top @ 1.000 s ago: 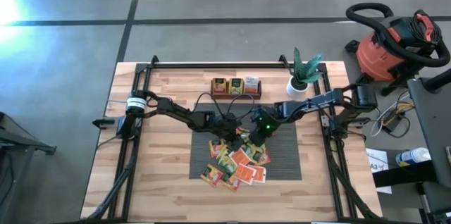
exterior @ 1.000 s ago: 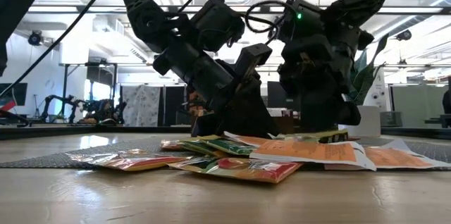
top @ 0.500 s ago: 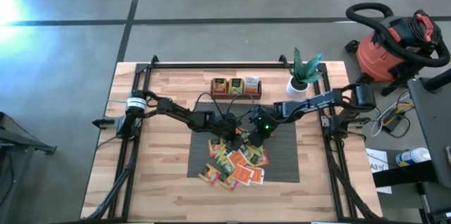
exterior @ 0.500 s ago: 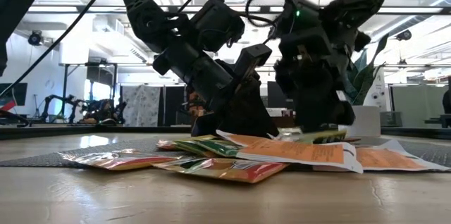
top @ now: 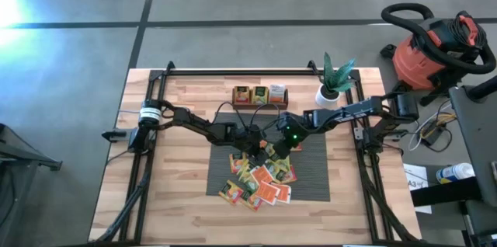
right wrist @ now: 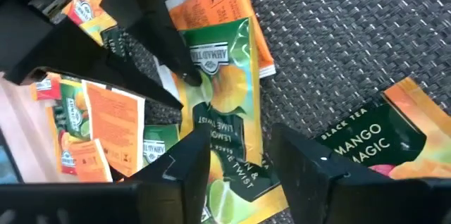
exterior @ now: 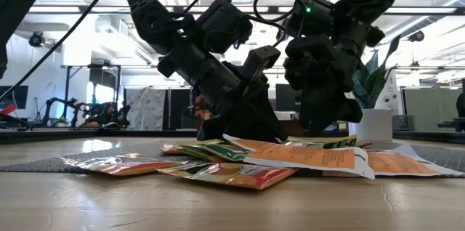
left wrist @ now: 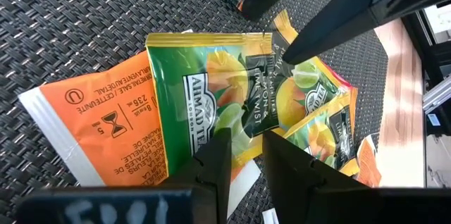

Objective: Pick & Place Tea
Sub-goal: Put the yellow tea bag into the middle section of the wooden organizer

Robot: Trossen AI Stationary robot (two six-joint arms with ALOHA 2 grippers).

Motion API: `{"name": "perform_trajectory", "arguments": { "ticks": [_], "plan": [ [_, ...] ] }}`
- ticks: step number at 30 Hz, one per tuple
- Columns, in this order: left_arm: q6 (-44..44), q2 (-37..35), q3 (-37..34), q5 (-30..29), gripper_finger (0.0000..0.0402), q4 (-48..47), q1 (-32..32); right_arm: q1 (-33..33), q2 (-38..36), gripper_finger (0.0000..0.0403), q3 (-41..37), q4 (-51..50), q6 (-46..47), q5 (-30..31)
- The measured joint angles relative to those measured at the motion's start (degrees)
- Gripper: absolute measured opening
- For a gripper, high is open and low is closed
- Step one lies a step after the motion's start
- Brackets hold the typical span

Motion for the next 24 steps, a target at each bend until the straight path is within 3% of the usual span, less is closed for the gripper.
{"name": "perform_trajectory", "arguments": {
  "ticks": [11, 24],
  "plan": [
    [-0.03, 0.0, 0.0, -0.15, 0.0084, -0.02, -0.02, -0.28, 3.03, 0.0193, -0.04, 1.11, -0.37, -0.74],
    [0.41, 0.0, -0.09, -0.55, 0.0084, -0.08, -0.02, -0.28, 3.84, 0.0171, 2.54, 4.89, -2.54, -4.43]
  ]
}}
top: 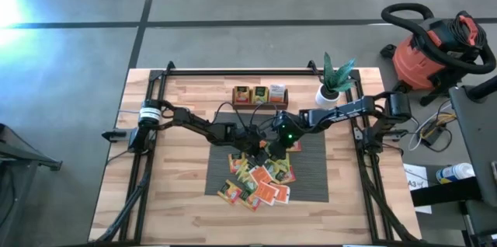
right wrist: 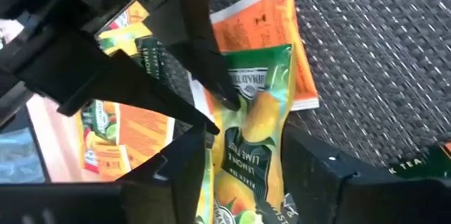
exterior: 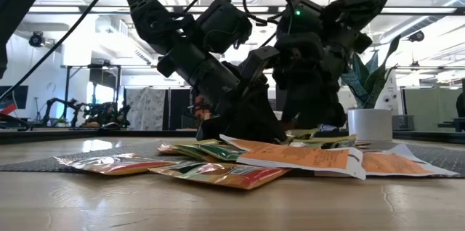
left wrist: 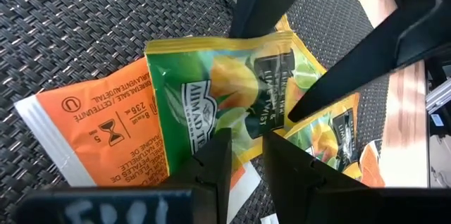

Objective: Pick & Place Tea
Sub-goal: Put the yellow tea bag into the middle section of the wooden organizer

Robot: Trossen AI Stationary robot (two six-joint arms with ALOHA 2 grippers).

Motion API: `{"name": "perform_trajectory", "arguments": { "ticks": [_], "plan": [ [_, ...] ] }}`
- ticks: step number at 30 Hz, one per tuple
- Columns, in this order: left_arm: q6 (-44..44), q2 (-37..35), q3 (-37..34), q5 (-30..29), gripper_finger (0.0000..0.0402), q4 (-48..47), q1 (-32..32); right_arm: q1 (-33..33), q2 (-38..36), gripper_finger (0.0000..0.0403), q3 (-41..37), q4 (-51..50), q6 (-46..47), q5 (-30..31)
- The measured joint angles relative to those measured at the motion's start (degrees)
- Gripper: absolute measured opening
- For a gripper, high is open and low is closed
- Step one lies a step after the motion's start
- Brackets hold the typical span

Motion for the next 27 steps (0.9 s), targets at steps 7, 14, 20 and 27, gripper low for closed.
{"name": "perform_trajectory", "arguments": {
  "ticks": [7, 14, 20, 27],
  "plan": [
    [0.2, 0.0, -0.2, 0.03, 0.0084, 0.19, 0.0, 0.04, 0.95, 0.0124, 0.07, -2.1, -0.12, -0.38],
    [0.03, -0.43, -0.27, -0.77, 0.0084, 0.18, -0.01, 0.07, 0.98, 0.0065, 0.02, -5.77, -1.95, -0.59],
    [0.08, -1.46, -0.33, -1.64, 0.0084, -0.36, 0.04, 0.0, 0.81, 0.0014, 0.0, -4.35, -2.65, -0.31],
    [1.32, -7.16, -0.33, -1.94, 0.0084, -3.31, 0.11, -0.08, -2.18, 0.0009, 0.63, -3.73, -3.57, 1.55]
  ]
}}
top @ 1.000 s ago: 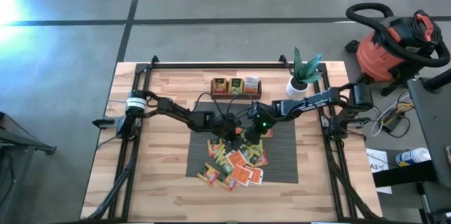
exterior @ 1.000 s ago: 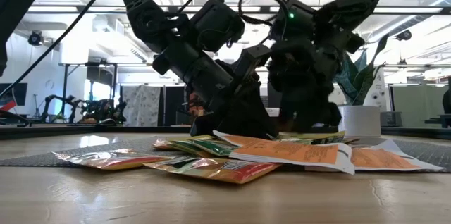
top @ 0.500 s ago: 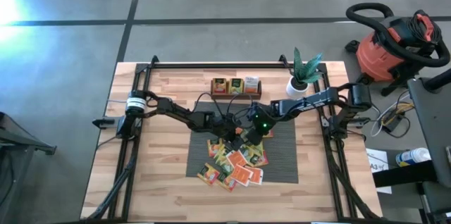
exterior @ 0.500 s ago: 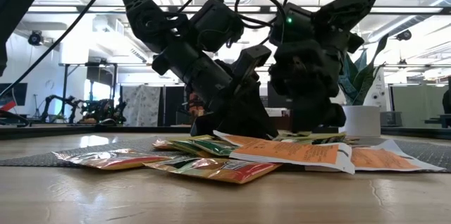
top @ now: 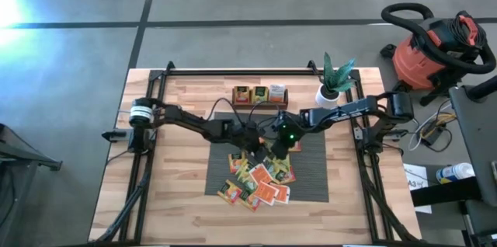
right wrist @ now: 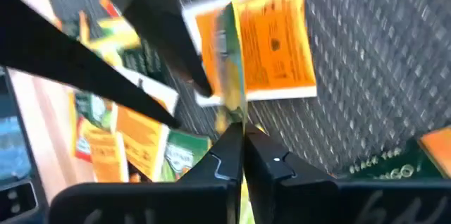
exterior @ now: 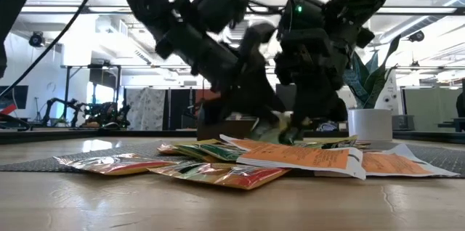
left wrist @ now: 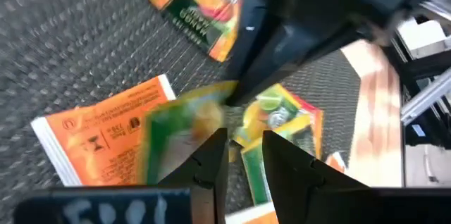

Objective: Pick & Place Tea
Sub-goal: Put the yellow tea bag into the middle section of the wooden organizer

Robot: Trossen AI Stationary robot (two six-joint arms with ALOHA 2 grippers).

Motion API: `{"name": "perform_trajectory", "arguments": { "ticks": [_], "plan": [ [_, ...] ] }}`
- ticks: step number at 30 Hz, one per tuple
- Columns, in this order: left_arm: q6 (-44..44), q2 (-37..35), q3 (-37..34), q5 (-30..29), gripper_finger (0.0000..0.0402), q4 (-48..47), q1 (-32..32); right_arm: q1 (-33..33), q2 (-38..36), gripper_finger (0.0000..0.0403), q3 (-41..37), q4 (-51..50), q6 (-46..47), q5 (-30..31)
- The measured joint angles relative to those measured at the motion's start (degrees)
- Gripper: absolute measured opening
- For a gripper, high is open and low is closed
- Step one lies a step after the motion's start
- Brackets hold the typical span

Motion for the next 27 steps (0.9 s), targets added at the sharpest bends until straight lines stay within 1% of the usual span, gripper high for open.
{"name": "perform_trajectory", "arguments": {
  "ticks": [2, 5, 8, 12, 14, 16, 20, 21, 22, 23, 25, 27],
  "plan": [
    [1.12, -2.6, 0.0, -0.81, 0.0084, -2.63, -0.02, -0.34, -1.39, 0.0008, 0.12, -0.11, 0.67, 1.31],
    [3.32, -7.28, 0.0, -5.98, 0.0084, -7.55, -0.57, -1.37, -4.09, 0.0008, 0.23, 0.1, 4.32, 4.32],
    [7.88, -12.16, -0.03, -13.44, 0.0084, -11.43, -1.78, -3.0, -6.94, 0.0008, 0.06, 3.91, 11.37, 6.32],
    [14.8, -17.88, -0.48, -24.59, 0.0084, -13.09, -4.28, -4.64, -10.51, 0.0008, -0.16, 13.02, 16.73, 7.99],
    [15.84, -20.27, -0.46, -31.57, 0.0084, -13.93, -5.49, -4.88, -12.16, 0.0008, -0.19, 17.37, 18.49, 11.23],
    [14.39, -22.27, -0.52, -39.89, 0.0084, -14.74, -6.7, -4.91, -13.77, 0.0008, -0.19, 20.24, 19.58, 16.17],
    [7.55, -26.54, -0.63, -61.19, 0.0084, -13.4, -9.99, -4.65, -16.85, 0.0008, -0.23, 25.5, 17.43, 25.7],
    [6.06, -27.49, -0.61, -64.93, 0.0084, -13.11, -10.53, -4.36, -17.5, 0.0008, -0.3, 27.28, 16.26, 27.72],
    [5.22, -28.42, -0.61, -66.54, 0.0084, -13.15, -10.86, -4.1, -18.12, 0.0008, -0.23, 29.81, 14.68, 29.26],
    [4.53, -29.06, -0.61, -66.13, 0.0084, -12.95, -10.83, -3.88, -18.88, 0.0008, -0.21, 31.48, 12.9, 30.23],
    [3.23, -30.02, -0.61, -63.05, 0.0084, -12.15, -10.05, -3.82, -20.08, 0.0008, -0.23, 34.75, 9.89, 31.55],
    [2.53, -30.28, -0.67, -60.84, 0.0084, -10.04, -9.32, -3.84, -20.96, 0.0008, 0.08, 36.24, 8.85, 32.26]
  ]
}}
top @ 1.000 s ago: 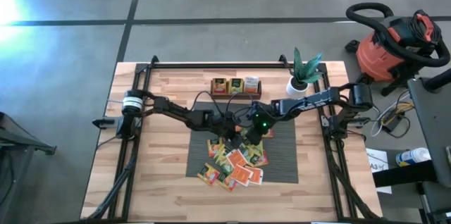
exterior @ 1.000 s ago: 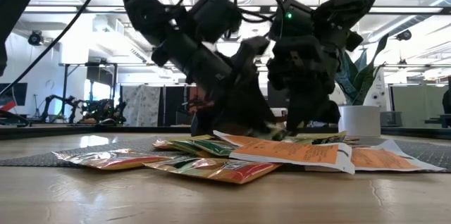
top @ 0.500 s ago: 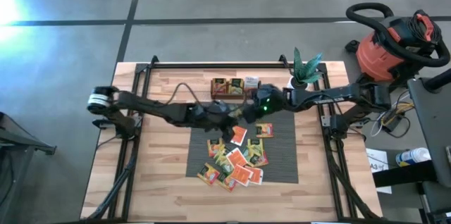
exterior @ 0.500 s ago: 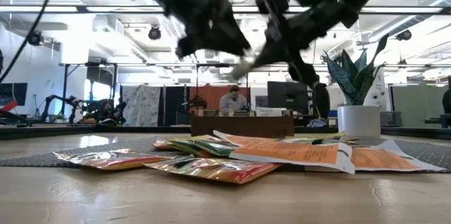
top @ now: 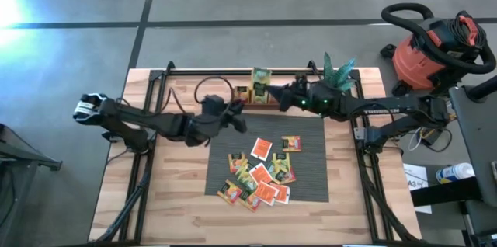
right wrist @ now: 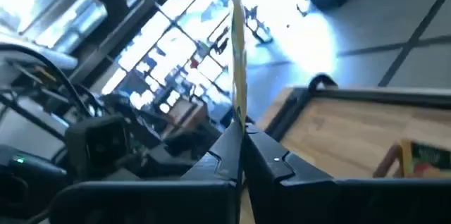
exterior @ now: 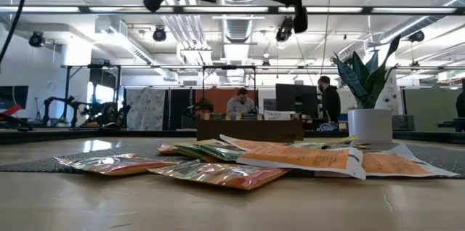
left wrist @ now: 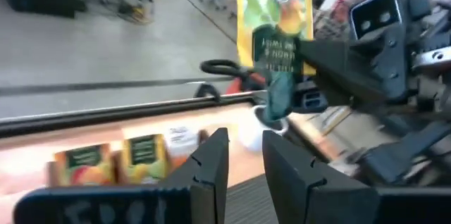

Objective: Pick & Place Tea
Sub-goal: Put the yellow tea bag into the middle section of the wooden organizer

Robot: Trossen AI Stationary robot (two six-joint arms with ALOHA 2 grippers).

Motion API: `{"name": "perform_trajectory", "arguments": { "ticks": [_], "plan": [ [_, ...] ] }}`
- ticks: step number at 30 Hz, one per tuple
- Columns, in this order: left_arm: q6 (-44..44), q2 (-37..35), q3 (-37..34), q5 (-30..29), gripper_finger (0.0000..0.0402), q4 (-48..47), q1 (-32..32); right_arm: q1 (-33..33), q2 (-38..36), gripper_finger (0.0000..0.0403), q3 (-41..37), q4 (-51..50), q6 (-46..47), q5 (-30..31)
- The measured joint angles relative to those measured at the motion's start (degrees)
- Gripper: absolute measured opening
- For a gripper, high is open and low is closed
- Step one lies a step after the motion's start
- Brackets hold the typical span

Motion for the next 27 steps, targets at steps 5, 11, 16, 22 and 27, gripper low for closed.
{"name": "perform_trajectory", "arguments": {
  "ticks": [5, 11, 16, 22, 27],
  "plan": [
    [2.5, -0.02, -1.76, 7.4, 0.0084, 18.04, 2.22, -0.02, 0.02, 0.0008, 2.4, -0.22, 1.03, -0.5],
    [4.02, -0.49, -4.66, 22.3, 0.0084, 33.58, 5.96, 1.53, -0.44, 0.0008, 5.4, 0.8, -4.17, -1.96],
    [-2.49, -0.7, -8.16, 23.8, 0.0085, 40.51, 7.58, 2.28, -0.74, 0.0008, 8.8, 1.6, -5.35, 1.49],
    [-3.75, -0.7, -12.47, 22.54, 0.0085, 57.27, 7.96, 2.35, 0.04, 0.0009, 10.54, 1.35, -7.01, 2.2],
    [-3.81, -0.71, -13.39, 21.35, 0.0085, 59.49, 8.88, 2.34, 1.95, 0.0009, 11.71, 1.21, -6.35, 1.55]
  ]
}}
